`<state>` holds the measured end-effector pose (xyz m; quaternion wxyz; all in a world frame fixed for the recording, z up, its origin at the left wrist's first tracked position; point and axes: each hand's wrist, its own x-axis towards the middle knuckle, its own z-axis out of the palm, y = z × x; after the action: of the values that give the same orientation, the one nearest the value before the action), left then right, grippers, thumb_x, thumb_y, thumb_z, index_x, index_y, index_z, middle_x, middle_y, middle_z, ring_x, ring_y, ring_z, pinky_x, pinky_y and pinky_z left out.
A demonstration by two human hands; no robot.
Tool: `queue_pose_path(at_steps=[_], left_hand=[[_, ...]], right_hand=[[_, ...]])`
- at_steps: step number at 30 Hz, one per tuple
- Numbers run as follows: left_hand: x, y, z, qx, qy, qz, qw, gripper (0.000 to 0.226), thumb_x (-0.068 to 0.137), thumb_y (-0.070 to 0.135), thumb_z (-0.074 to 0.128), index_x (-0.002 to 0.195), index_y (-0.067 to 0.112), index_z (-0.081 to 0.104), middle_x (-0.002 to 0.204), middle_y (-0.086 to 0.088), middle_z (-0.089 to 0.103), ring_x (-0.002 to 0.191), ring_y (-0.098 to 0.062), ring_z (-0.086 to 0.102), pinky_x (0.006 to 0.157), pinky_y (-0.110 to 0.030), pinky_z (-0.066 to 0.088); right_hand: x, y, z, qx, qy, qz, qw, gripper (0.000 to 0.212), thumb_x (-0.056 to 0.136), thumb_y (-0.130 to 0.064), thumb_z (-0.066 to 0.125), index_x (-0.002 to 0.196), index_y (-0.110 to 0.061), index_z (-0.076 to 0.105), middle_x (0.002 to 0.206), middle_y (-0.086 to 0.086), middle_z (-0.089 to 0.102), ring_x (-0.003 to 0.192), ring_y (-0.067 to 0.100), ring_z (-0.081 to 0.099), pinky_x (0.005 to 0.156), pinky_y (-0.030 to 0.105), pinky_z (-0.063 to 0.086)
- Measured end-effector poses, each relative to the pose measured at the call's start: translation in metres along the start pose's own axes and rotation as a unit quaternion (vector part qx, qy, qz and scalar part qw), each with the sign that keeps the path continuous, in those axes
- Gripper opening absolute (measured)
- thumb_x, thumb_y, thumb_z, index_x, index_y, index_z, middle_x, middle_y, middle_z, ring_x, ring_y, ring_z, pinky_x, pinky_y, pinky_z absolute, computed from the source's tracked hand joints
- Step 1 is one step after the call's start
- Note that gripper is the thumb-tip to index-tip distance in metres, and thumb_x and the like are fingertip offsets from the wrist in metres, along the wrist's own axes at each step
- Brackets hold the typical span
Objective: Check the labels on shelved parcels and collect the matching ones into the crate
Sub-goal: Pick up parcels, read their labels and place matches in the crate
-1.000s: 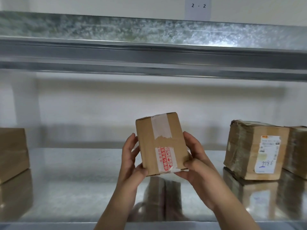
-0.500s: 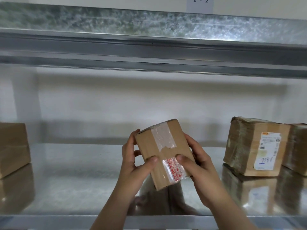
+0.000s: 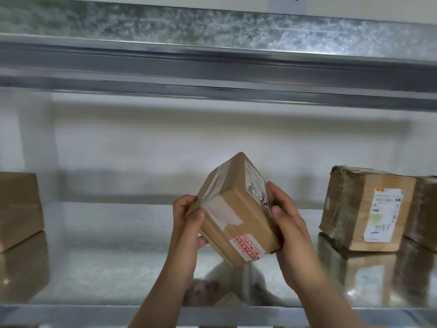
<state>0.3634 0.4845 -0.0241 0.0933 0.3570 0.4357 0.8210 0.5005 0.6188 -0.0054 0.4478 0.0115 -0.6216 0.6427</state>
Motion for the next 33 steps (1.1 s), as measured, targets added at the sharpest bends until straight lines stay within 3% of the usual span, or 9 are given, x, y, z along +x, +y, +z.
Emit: queue_pose_path(at_steps=[6,8,12,17,20,23,28,30,33], left_hand=[[0.004,0.000,-0.005,-0.059,0.034,-0.060,0.996,0.048,0.066,0.046,0.070,0.096,0.013,0.055,0.094,-0.013,0.060,0.084,-0.028,0.062,0.069,-0.039,0.055],[0.004,0.000,-0.005,-0.044,0.029,-0.073,0.996,0.039,0.068,0.028,0.061,0.104,0.013,0.063,0.099,-0.014,0.065,0.088,-0.030,0.062,0.068,-0.036,0.053],[0.003,0.008,-0.005,-0.039,-0.027,-0.072,0.996,0.073,0.052,0.005,0.039,0.118,0.026,0.065,0.099,-0.015,0.065,0.086,-0.031,0.061,0.067,-0.031,0.041],[-0.002,0.011,-0.004,-0.068,-0.068,-0.051,0.994,0.088,0.066,-0.003,0.040,0.144,0.032,0.059,0.141,-0.013,0.064,0.124,-0.032,0.060,0.091,-0.048,0.041],[-0.008,0.014,0.003,-0.028,-0.063,-0.026,0.997,0.073,0.092,-0.012,0.030,0.150,0.027,0.053,0.140,-0.011,0.066,0.126,-0.036,0.062,0.101,-0.054,0.041],[-0.014,0.016,0.014,-0.012,-0.024,0.007,1.000,0.055,0.106,-0.003,0.031,0.145,0.024,0.058,0.133,-0.009,0.071,0.122,-0.034,0.068,0.104,-0.052,0.054],[-0.027,0.029,0.031,0.024,0.031,0.060,0.997,0.021,0.105,0.034,0.050,0.108,0.038,0.070,0.120,-0.007,0.072,0.105,-0.025,0.069,0.084,-0.039,0.059],[-0.034,0.032,0.034,0.041,0.023,0.073,0.996,0.023,0.101,0.037,0.048,0.115,0.037,0.066,0.122,-0.004,0.069,0.103,-0.020,0.070,0.079,-0.032,0.060],[-0.056,0.045,0.033,0.067,0.006,0.079,0.995,0.049,0.100,0.035,0.040,0.147,0.029,0.049,0.146,0.003,0.060,0.127,-0.019,0.064,0.097,-0.040,0.059]], right_hand=[[0.004,0.001,-0.003,0.092,0.077,0.051,0.991,0.039,0.109,-0.018,0.047,0.143,-0.034,0.056,0.141,0.000,0.069,0.129,0.028,0.066,0.103,0.048,0.053],[0.004,-0.001,-0.004,0.090,0.055,0.033,0.994,0.043,0.106,-0.021,0.050,0.147,-0.026,0.055,0.141,0.006,0.068,0.126,0.028,0.067,0.097,0.046,0.055],[0.002,-0.007,-0.006,0.082,-0.016,-0.003,0.996,0.058,0.091,-0.028,0.048,0.148,-0.022,0.058,0.141,0.011,0.068,0.124,0.029,0.067,0.091,0.038,0.058],[-0.007,-0.009,-0.007,0.098,-0.033,-0.007,0.995,0.052,0.098,-0.034,0.040,0.145,-0.030,0.063,0.151,0.004,0.061,0.139,0.025,0.058,0.100,0.032,0.057],[-0.012,-0.012,-0.005,0.078,-0.034,-0.002,0.996,0.056,0.095,-0.056,0.062,0.148,-0.036,0.058,0.157,-0.002,0.055,0.145,0.020,0.052,0.111,0.035,0.051],[-0.011,-0.016,-0.002,0.054,-0.028,-0.026,0.998,0.060,0.098,-0.056,0.055,0.153,-0.033,0.051,0.155,-0.002,0.057,0.144,0.020,0.054,0.109,0.034,0.052],[-0.016,-0.019,-0.008,0.076,-0.032,-0.022,0.996,0.049,0.106,-0.040,0.034,0.150,-0.031,0.053,0.148,0.007,0.062,0.137,0.032,0.060,0.108,0.054,0.054],[-0.023,-0.021,-0.010,0.110,-0.039,0.008,0.993,0.045,0.108,-0.042,0.034,0.146,-0.035,0.058,0.149,0.006,0.062,0.137,0.030,0.059,0.110,0.051,0.052],[-0.031,-0.029,-0.004,0.144,-0.059,0.071,0.985,0.049,0.103,-0.047,0.042,0.148,-0.034,0.057,0.147,0.008,0.064,0.134,0.032,0.062,0.110,0.057,0.051]])
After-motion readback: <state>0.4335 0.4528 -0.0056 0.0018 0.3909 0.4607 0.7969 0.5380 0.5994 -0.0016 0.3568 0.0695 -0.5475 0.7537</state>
